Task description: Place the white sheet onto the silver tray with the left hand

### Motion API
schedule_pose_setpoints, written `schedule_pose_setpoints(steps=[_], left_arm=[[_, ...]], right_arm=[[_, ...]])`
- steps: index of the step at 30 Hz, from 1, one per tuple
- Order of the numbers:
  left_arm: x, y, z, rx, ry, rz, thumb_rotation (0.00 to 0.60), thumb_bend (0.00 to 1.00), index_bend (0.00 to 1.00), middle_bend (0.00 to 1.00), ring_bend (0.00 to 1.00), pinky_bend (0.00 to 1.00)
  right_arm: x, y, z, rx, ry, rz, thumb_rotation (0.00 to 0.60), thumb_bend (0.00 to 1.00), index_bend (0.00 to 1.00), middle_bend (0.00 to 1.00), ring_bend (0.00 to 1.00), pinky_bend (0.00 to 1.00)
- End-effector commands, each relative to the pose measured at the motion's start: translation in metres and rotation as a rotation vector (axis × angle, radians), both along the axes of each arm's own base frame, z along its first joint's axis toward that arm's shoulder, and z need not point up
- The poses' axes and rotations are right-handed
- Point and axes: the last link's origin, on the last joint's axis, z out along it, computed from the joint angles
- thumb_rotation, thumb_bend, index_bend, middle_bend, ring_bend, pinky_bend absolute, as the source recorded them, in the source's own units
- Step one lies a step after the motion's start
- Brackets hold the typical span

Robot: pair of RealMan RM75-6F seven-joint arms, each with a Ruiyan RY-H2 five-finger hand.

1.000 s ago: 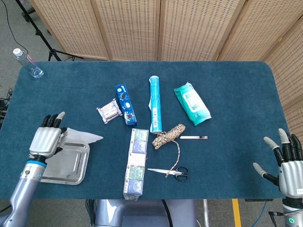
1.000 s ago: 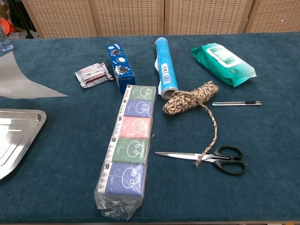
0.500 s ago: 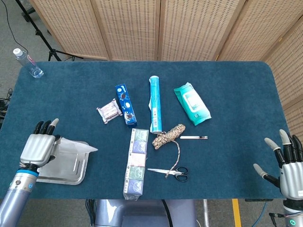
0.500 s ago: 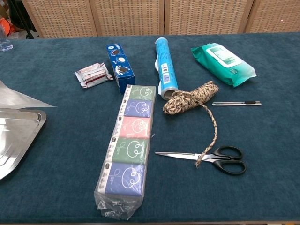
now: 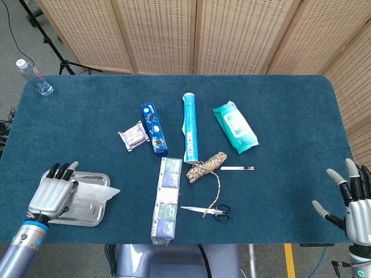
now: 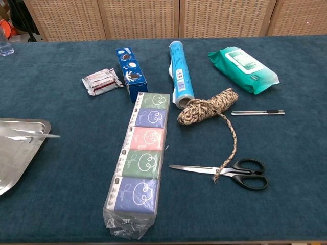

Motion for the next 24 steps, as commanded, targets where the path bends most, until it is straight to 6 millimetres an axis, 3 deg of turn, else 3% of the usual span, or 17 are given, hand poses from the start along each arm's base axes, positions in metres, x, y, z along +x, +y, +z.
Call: schedule_pose_setpoints(steps=[1, 24], left_arm=[[-0.003, -0.002, -0.003, -0.018, 0.012, 0.009, 0.584, 0.59, 0.73, 0.00, 0.00, 0.00], [-0.037, -0.018, -0.013, -0.103, 0.129, 0.105, 0.581, 0.58, 0.73, 0.00, 0.00, 0.00]], right_arm=[[0.000, 0.000, 0.001, -0.002, -0.002, 0.001, 0.600, 0.05, 0.21, 0.00, 0.00, 0.00], [0.001, 0.001, 0.001, -0.003, -0.007, 0.006, 0.600, 0.05, 0.21, 0.00, 0.00, 0.00]])
